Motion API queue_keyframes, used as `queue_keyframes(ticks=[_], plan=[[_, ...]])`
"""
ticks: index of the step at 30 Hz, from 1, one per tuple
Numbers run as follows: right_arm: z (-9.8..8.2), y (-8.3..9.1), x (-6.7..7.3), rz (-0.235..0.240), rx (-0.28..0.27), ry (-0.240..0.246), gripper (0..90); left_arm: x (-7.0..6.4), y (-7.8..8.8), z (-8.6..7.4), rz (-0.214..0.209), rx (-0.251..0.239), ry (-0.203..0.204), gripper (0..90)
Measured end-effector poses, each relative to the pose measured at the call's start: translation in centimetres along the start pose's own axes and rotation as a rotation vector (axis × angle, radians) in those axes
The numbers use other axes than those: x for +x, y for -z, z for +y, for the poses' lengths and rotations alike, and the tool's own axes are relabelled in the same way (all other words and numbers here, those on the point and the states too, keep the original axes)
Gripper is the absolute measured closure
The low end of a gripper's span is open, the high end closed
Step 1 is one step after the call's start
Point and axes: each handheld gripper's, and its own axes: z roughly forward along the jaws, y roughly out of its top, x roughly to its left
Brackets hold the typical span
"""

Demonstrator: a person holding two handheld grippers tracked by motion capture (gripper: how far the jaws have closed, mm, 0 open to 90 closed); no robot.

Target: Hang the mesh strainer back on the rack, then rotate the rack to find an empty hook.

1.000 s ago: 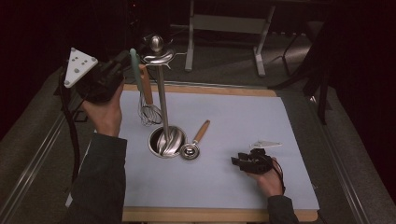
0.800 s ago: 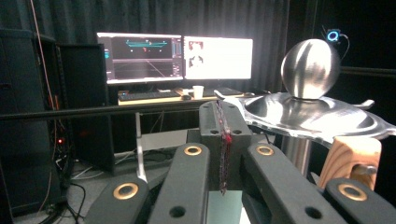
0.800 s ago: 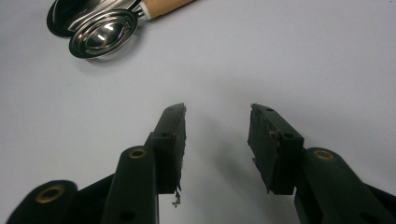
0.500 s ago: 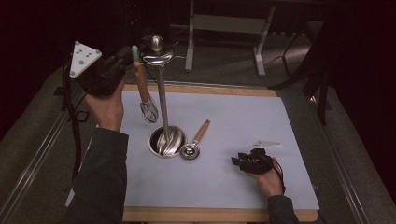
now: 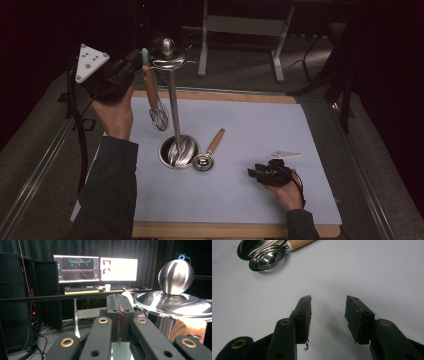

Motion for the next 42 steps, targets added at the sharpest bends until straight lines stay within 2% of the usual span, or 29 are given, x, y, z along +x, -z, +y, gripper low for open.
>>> queue_keyframes(ticks=[10, 16, 21, 26, 33, 40, 41, 42], plan=[[-0.1, 0.1, -0.2, -0.004, -0.001, -0.006, 55.6, 0.2, 1.0, -0.5, -0.011, 0.002, -0.008, 89.3], [-0.1, 0.1, -0.2, -0.005, -0.001, -0.006, 55.6, 1.0, 1.8, -1.0, 0.004, 0.012, -0.005, 89.2], [0.0, 0.2, -0.2, -0.005, -0.005, -0.005, 55.6, 1.9, 2.4, -2.2, 0.014, 0.026, 0.017, 89.0], [0.0, 0.1, -0.1, -0.006, -0.004, -0.002, 55.7, 2.6, 2.7, -4.0, 0.007, 0.057, 0.038, 88.3], [0.0, -0.1, 0.1, -0.005, 0.001, 0.005, 55.8, 3.4, 3.0, -7.6, 0.008, 0.123, 0.063, 86.8], [0.1, -0.1, 0.2, -0.003, -0.002, 0.01, 56.0, 3.5, 3.3, -11.2, -0.003, 0.188, 0.077, 84.6], [0.1, -0.1, 0.2, -0.003, -0.002, 0.01, 56.0, 3.5, 3.3, -11.2, -0.003, 0.188, 0.077, 84.2], [0.2, -0.1, 0.3, -0.002, 0.002, 0.009, 56.0, 3.6, 3.3, -12.6, -0.002, 0.216, 0.087, 84.2]])
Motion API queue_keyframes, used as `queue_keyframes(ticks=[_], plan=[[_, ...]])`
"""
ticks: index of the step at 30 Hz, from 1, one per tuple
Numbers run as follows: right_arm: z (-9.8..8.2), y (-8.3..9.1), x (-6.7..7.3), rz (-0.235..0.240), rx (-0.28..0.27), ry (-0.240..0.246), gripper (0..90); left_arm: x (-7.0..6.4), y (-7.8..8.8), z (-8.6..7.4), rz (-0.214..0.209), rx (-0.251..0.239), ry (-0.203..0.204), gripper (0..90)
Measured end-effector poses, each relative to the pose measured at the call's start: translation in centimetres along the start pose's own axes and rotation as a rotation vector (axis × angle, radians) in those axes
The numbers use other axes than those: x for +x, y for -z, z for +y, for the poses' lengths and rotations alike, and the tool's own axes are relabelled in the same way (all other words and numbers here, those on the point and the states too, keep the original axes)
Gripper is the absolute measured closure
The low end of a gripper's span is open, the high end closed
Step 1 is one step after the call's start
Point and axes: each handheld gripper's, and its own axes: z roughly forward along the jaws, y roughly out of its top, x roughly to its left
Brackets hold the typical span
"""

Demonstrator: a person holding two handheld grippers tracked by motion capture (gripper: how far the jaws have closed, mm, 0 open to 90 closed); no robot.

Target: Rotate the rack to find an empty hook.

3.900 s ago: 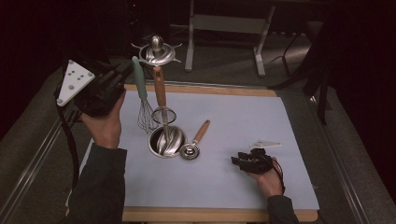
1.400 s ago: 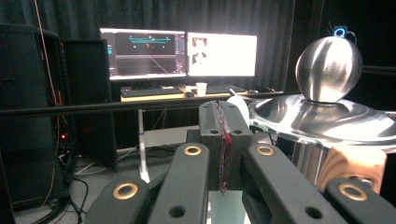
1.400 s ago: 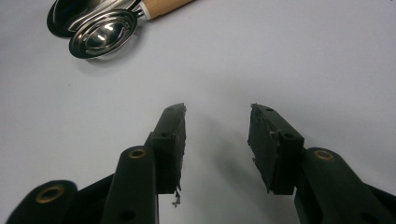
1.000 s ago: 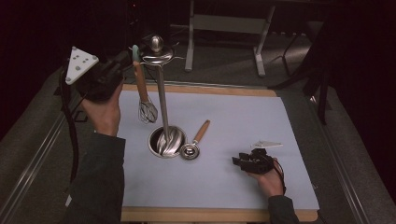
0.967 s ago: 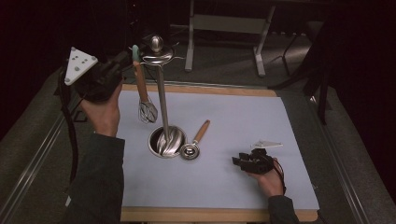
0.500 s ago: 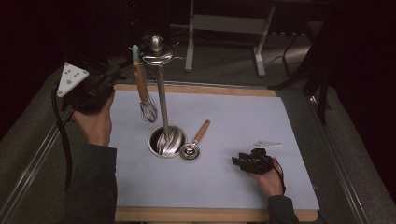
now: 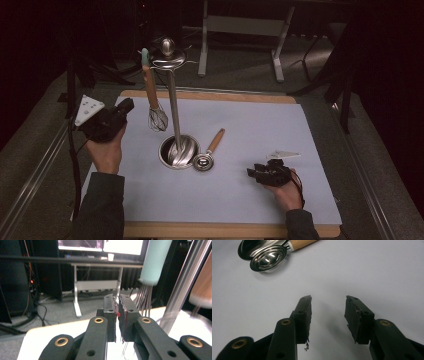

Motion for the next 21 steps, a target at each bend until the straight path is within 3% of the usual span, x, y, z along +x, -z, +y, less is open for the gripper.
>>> queue_keyframes(ticks=[5, 15, 17, 18, 21], plan=[[0.1, -0.2, 0.3, 0.001, 0.002, 0.011, 56.4, 0.3, -0.4, -2.7, -0.002, 0.049, 0.027, 82.6], [0.2, -0.3, 0.4, 0.003, 0.0, 0.016, 56.5, 0.1, -1.0, -8.1, -0.011, 0.15, 0.044, 79.4], [0.2, -0.3, 0.4, 0.004, -0.001, 0.016, 56.5, 0.1, -1.0, -8.1, -0.011, 0.15, 0.044, 79.2], [0.2, -0.3, 0.4, 0.004, -0.001, 0.015, 56.6, -0.2, -1.4, -9.9, -0.026, 0.198, 0.04, 78.8], [0.2, -0.3, 0.4, 0.004, -0.001, 0.016, 56.6, -0.3, -1.7, -10.9, -0.031, 0.228, 0.036, 78.2]])
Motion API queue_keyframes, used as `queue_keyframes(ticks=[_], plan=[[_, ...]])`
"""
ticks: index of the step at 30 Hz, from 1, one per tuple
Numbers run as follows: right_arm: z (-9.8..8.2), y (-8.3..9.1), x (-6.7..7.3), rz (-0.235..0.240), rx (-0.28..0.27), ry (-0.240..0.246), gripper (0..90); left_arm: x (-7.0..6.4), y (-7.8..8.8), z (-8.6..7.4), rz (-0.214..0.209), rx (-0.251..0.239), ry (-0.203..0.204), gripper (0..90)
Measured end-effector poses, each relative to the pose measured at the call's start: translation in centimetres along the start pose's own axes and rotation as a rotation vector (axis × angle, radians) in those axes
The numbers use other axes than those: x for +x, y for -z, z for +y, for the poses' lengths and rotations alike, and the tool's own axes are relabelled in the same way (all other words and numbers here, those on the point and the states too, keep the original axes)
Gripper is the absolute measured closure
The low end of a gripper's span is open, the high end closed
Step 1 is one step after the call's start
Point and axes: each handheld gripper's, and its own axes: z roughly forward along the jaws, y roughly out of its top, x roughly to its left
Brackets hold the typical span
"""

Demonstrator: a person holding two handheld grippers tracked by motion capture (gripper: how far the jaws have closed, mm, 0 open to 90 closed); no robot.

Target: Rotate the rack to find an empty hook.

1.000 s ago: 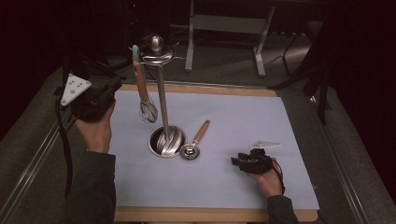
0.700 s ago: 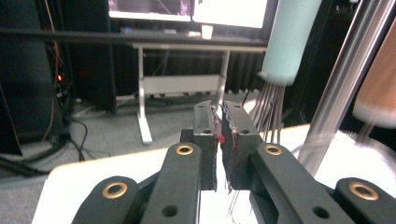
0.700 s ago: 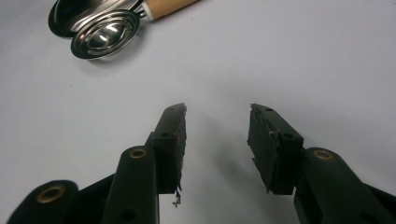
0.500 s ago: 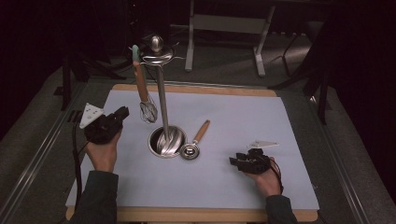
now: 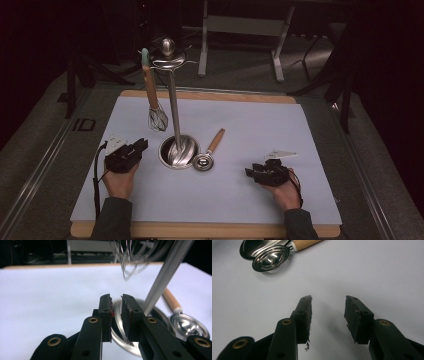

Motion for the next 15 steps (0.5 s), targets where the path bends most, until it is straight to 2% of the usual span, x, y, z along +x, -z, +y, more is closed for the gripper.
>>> queue_keyframes(ticks=[2, 3, 7, 11, 15], plan=[[0.0, 0.0, 0.0, 0.001, 0.0, -0.001, 56.6, 0.0, 0.0, 0.0, 0.0, 0.0, 0.0, 78.1], [0.0, 0.0, 0.0, 0.001, -0.001, -0.001, 56.6, 0.1, -0.2, -0.7, 0.006, 0.017, -0.009, 78.0], [0.0, 0.0, 0.0, 0.0, 0.0, -0.002, 56.6, 0.3, -0.3, -1.2, 0.017, 0.033, -0.013, 77.9], [0.0, 0.0, 0.0, 0.001, -0.001, -0.001, 56.5, 0.6, -0.9, -2.3, 0.034, 0.082, -0.021, 77.8], [0.0, -0.1, -0.1, -0.001, 0.002, -0.002, 56.5, 0.9, -1.2, -3.0, 0.032, 0.118, -0.022, 77.1]])
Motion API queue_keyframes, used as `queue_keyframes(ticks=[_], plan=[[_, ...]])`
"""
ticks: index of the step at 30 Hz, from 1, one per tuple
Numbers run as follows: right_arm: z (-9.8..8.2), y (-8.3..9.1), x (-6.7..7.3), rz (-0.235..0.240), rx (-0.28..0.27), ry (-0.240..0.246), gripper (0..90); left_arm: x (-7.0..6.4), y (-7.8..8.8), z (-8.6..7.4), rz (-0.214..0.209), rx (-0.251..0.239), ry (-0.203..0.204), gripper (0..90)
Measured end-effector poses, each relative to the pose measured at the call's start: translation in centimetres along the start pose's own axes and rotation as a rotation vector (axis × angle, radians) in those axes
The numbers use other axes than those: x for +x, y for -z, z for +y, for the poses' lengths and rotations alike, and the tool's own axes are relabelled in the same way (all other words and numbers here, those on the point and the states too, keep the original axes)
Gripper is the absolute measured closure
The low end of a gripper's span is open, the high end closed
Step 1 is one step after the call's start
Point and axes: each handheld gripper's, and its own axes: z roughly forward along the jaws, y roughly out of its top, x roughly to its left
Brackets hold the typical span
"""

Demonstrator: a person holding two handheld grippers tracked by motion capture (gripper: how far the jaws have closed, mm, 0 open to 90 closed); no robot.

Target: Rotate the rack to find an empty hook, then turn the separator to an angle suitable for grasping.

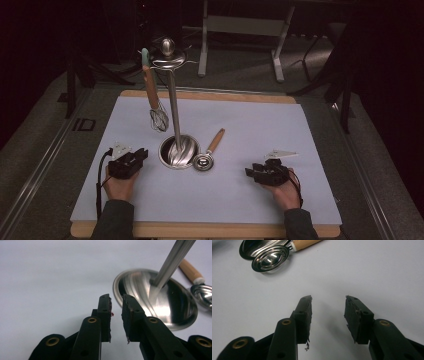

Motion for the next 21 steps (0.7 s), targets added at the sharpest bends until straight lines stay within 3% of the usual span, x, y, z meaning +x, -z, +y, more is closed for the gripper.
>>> queue_keyframes(ticks=[5, 12, 15, 21], plan=[[0.0, -0.1, 0.1, 0.002, -0.001, -0.001, 56.4, 0.1, -0.3, -0.8, 0.007, 0.011, 0.012, 76.9], [0.1, -0.3, 0.3, 0.004, 0.005, 0.005, 56.4, -0.1, -0.3, -0.9, 0.011, 0.008, -0.009, 75.8], [0.2, -0.4, 0.5, 0.005, 0.005, 0.014, 56.6, -0.2, -0.2, -1.0, 0.011, -0.002, -0.021, 74.4], [0.7, -0.8, 1.2, 0.0, 0.004, 0.036, 57.5, 0.0, 0.0, -1.1, 0.001, -0.027, -0.002, 73.7]])
